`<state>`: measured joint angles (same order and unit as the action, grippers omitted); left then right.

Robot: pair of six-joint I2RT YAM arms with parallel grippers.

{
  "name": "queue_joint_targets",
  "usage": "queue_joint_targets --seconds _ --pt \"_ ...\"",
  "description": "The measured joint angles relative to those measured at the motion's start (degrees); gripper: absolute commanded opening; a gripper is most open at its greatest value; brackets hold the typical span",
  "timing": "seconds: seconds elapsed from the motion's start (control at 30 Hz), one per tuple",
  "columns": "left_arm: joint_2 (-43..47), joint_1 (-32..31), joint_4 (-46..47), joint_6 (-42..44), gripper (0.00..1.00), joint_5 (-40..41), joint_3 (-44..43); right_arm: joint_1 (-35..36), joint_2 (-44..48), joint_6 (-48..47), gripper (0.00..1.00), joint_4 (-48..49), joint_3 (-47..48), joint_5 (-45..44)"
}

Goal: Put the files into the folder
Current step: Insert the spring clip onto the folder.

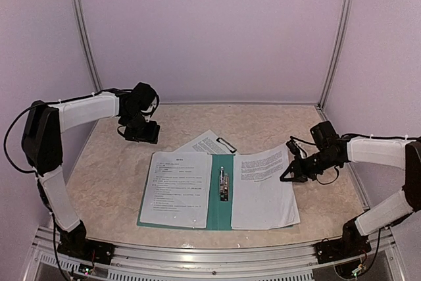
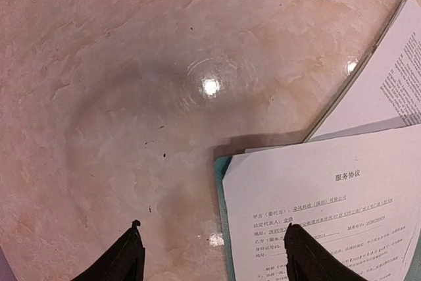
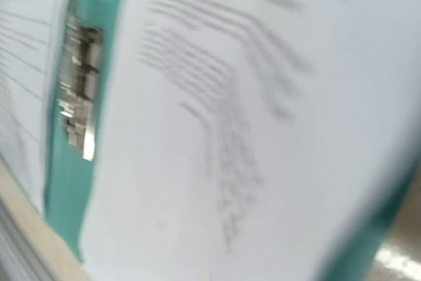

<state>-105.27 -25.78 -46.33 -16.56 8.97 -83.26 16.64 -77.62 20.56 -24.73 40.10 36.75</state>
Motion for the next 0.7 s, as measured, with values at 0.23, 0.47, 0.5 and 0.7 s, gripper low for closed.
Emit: queue_joint_targets --seconds 0.23,0.47,0.5,0.7 --pt "0.04 -1.20 0.00 -0.26 0.71 0.74 0.00 -0.02 -3.34 -3.45 0.00 -1.09 0.44 -1.31" --pt "0.46 -2.23 0.00 -1.05 0.74 1.73 0.00 0.00 -4.02 -2.60 0.00 1.31 0.57 -1.20" --pt "0.59 -2.32 0.00 -1.16 0.75 1.86 0.00 0.00 -4.02 -2.34 0.00 1.81 0.57 -1.18" --pt "1.18 -3.10 0.00 -1.75 0.81 2.75 0.00 0.11 -5.07 -0.92 0.00 5.18 0.57 -0.81"
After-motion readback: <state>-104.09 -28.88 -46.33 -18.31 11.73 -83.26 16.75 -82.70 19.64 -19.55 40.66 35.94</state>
